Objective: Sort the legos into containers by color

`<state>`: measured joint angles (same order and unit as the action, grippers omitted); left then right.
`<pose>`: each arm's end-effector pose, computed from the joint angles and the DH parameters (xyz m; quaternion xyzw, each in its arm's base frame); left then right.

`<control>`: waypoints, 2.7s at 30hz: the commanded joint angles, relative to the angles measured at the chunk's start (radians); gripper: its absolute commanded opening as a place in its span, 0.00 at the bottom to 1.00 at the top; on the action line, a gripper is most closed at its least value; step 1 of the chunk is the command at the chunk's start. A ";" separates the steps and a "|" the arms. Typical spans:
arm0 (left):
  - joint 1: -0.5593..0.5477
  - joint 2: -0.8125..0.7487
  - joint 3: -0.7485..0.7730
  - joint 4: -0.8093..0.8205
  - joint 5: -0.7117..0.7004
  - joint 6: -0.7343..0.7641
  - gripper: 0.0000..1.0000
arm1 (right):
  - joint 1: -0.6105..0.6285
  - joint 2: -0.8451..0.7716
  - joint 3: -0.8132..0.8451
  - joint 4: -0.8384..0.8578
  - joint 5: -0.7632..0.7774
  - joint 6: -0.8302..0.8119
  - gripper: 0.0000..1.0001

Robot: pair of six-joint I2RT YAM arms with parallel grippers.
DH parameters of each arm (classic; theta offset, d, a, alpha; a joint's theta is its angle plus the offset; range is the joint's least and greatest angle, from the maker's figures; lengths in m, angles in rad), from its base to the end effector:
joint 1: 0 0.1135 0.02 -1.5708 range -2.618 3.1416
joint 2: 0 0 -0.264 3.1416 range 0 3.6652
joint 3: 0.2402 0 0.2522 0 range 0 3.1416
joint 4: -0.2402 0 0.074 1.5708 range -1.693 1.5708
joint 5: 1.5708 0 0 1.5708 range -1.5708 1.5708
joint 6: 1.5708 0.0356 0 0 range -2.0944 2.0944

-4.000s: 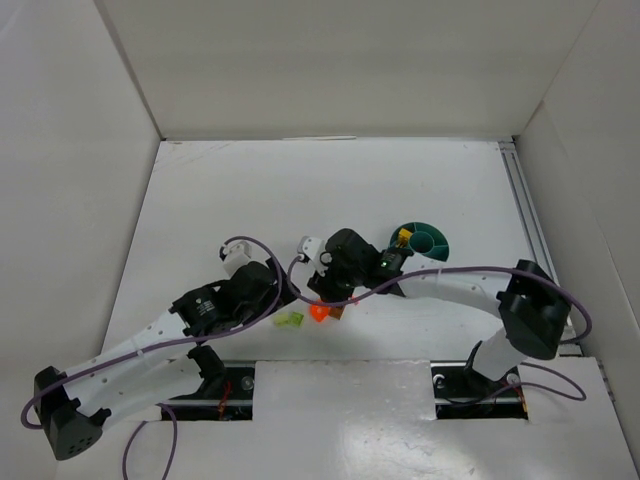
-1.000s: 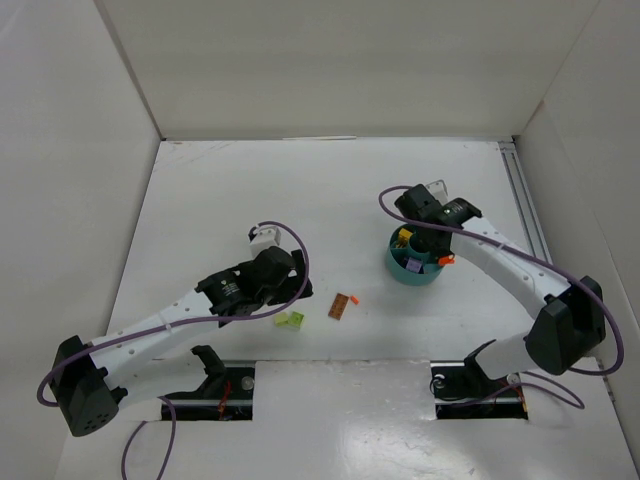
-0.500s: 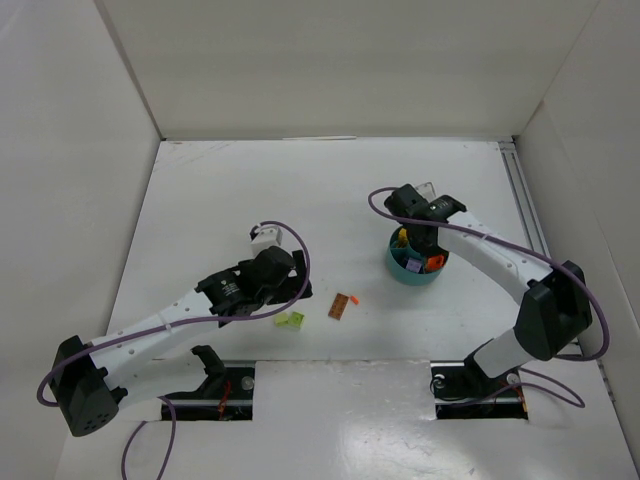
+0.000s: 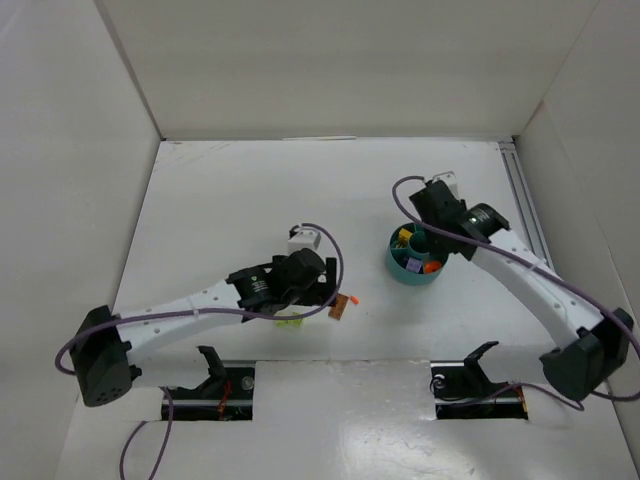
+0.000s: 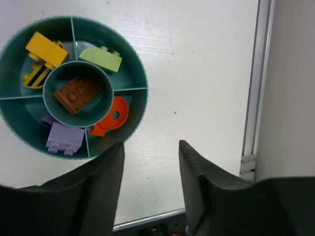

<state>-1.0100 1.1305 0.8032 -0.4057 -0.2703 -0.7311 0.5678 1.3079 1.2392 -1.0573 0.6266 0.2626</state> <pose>0.1353 -0.1975 0.2579 0.0716 0.9040 -0.2289 0.3538 0.2171 0.1137 0.3186 -0.0739 0.9274 -0.1904 0.3133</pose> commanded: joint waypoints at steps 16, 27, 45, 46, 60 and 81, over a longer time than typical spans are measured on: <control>-0.182 0.646 0.456 -0.064 0.084 -0.235 0.68 | -0.241 -0.407 -0.207 0.060 -0.119 -0.186 0.67; -0.090 0.718 0.442 -0.085 0.149 -0.473 0.58 | -0.241 -0.417 -0.225 0.091 -0.168 -0.226 0.67; -0.039 0.813 0.462 -0.220 0.074 -0.617 0.40 | -0.241 -0.417 -0.234 0.091 -0.177 -0.235 0.64; -0.030 0.825 0.471 -0.232 0.065 -0.626 0.40 | -0.241 -0.417 -0.234 0.091 -0.177 -0.235 0.64; 0.001 0.862 0.459 -0.263 0.063 -0.662 0.19 | -0.241 -0.417 -0.234 0.091 -0.177 -0.235 0.64; -0.199 0.623 0.682 0.116 -0.276 -0.037 0.00 | -0.250 -0.535 -0.173 0.100 -0.093 -0.214 0.94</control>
<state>-1.2049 1.8687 1.4651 -0.5312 -0.4820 -1.0565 0.3256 0.7895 1.0115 -1.0000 0.4934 0.0345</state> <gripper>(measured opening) 0.051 0.930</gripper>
